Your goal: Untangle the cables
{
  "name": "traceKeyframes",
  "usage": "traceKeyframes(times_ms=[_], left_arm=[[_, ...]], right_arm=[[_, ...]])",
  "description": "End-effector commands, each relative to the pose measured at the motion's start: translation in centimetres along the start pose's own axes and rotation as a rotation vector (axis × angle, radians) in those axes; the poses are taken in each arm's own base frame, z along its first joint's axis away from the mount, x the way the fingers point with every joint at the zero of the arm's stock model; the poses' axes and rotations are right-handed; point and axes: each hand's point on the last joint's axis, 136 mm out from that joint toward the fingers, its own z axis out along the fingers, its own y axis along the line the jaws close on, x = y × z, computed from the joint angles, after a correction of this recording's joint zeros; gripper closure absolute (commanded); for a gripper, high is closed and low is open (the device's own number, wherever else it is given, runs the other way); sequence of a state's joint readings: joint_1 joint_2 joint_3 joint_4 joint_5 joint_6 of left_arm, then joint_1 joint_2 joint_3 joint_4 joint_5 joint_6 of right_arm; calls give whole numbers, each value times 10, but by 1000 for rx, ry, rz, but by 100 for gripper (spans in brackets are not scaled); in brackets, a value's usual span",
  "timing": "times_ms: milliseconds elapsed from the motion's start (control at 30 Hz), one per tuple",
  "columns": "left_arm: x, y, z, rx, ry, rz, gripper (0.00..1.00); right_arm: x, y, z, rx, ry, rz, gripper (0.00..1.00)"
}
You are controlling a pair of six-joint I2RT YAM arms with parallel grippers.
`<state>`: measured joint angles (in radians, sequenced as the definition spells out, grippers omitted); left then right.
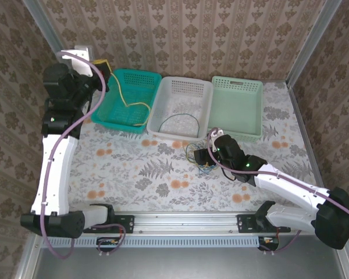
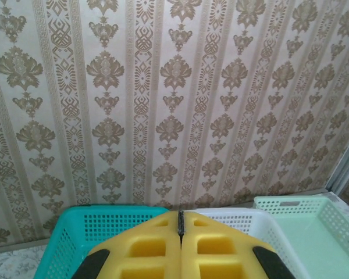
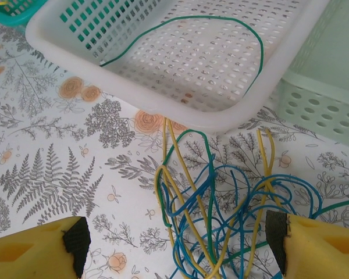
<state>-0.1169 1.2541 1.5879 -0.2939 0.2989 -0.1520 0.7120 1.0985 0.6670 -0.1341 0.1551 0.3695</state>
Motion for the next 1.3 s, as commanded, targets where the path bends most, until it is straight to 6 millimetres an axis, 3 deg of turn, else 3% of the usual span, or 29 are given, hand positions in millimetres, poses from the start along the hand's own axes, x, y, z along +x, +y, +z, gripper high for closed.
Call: traceKeyframes(times_ms=[0,233,533,867,1267], left_arm=[[-22,1,9,46,-53,54,100],[-14,36,45,14,-28,57,100],[41,78,88,-28,82,24,100],[45,80,94,-23,92,26,100],[108,98,118,-29,363,-40,99]], right_arm=[[6,-7,-3,38,10,2,17],[8,-10,-2,51,21,-1,17],[11,-14,-3,74,39,1,17],[9,-11,3,73,55,-2,17],[14,-11,4,75,82,-7,17]])
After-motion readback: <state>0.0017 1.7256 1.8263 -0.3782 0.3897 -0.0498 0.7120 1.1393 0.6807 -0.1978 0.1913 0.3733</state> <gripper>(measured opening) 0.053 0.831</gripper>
